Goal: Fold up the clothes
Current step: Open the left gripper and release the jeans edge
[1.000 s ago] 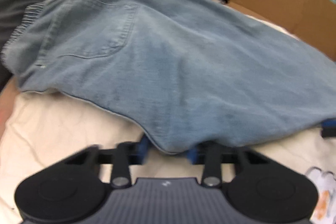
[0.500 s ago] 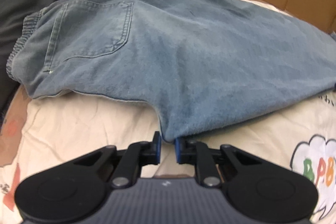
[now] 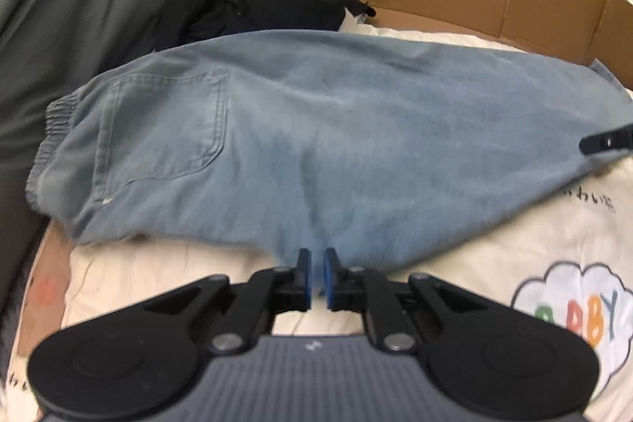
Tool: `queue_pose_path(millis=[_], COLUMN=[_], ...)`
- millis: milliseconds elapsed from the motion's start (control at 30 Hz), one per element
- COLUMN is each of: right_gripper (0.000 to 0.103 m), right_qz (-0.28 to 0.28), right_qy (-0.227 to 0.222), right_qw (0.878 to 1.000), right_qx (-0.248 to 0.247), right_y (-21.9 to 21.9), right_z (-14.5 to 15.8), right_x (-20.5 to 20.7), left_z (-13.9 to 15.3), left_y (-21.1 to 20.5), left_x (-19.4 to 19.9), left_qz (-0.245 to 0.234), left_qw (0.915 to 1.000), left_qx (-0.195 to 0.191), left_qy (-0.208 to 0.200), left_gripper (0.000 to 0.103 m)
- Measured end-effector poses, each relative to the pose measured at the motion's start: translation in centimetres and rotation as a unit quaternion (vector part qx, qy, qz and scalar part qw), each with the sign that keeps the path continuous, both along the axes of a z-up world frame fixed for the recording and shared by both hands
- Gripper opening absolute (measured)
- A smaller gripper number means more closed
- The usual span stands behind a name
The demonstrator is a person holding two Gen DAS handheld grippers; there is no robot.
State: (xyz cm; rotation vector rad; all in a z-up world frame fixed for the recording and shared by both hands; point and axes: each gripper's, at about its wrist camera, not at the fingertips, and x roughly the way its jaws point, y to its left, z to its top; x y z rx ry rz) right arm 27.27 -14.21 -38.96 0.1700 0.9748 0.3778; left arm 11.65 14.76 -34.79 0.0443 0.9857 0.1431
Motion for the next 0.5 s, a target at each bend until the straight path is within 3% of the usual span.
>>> queue_pose_path(millis=[167, 267, 500], right_gripper=[0.036, 0.035, 0.035], right_qz=[0.008, 0.017, 0.002], right_qy=[0.011, 0.019, 0.016], right_qw=[1.000, 0.999, 0.999], right_qx=[-0.017, -0.036, -0.039], right_y=[0.9, 1.2, 0.0], right_z=[-1.7, -2.9, -2.6], right_x=[0.2, 0.0, -0.6], left_z=[-2.8, -4.1, -2.9], left_y=[-0.1, 0.2, 0.2], left_x=[1.6, 1.9, 1.2], left_qz=[-0.015, -0.017, 0.001], left_qw=[0.9997, 0.9994, 0.9991], left_qx=[-0.004, -0.003, -0.014], left_qy=[0.021, 0.030, 0.041], left_gripper=[0.008, 0.003, 0.005])
